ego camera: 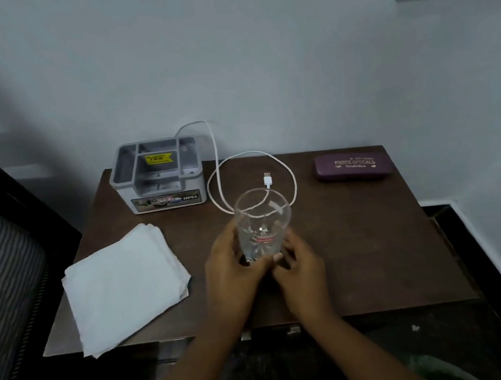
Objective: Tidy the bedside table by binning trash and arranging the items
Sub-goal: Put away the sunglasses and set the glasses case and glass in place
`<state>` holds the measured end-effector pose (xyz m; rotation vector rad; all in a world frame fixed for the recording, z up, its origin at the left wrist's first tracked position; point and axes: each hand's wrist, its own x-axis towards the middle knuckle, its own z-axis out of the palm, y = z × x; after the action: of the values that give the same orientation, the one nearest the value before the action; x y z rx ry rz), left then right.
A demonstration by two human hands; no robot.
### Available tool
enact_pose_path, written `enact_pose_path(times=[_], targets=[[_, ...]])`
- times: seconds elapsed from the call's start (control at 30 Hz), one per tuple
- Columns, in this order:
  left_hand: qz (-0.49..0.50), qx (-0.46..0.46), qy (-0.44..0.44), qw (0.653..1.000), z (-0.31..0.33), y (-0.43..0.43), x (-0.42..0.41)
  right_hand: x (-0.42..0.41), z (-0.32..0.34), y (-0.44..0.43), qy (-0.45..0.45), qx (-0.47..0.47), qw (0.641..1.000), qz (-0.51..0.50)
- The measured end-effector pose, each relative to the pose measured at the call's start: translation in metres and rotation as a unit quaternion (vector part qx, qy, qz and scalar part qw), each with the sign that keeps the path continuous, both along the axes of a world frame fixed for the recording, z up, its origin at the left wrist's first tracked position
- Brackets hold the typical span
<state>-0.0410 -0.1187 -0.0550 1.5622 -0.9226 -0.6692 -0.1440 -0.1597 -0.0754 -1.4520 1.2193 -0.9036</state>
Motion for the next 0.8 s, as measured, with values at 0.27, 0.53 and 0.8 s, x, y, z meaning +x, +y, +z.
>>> enact_pose_path(times=[0.27, 0.53, 0.8], targets=[[-0.039, -0.012, 0.010, 0.999, -0.006, -0.063, -0.080, -0.081, 0.006, -0.046, -0.009, 0.015, 0.999, -0.047], [-0.112, -0.006, -0.004, 0.994, -0.004, -0.109, -0.119, -0.122, 0.019, -0.083, -0.005, 0.013, 0.997, -0.070], [-0.130, -0.002, 0.018, 0.991, 0.001, -0.129, -0.127, -0.127, 0.022, -0.100, 0.006, 0.008, 0.997, -0.075]])
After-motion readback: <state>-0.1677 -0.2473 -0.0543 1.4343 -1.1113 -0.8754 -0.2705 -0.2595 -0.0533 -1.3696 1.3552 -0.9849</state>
